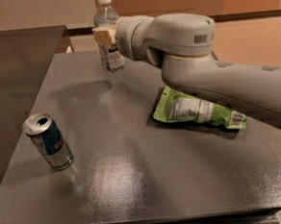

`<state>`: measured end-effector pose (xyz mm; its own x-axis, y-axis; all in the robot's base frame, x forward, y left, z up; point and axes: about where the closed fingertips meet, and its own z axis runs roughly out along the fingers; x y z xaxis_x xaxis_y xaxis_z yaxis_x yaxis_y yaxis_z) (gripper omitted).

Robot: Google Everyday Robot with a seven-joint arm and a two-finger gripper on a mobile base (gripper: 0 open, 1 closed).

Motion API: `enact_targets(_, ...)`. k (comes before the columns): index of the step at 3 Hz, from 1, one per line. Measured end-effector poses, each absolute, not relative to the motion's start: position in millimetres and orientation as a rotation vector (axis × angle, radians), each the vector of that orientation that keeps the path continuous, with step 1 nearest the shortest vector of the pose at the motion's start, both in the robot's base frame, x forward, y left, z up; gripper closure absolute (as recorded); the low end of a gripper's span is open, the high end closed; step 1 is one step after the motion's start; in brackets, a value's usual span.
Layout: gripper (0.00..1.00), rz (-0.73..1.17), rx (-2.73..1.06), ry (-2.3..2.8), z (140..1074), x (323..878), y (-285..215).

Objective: Place blue plastic bottle upright

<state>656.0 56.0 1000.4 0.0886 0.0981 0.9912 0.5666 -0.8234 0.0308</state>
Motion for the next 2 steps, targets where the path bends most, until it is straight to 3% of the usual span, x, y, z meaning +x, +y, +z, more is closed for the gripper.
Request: enact_targets(2,1.0,-1.845,-1.975,-0.709,981,654,64)
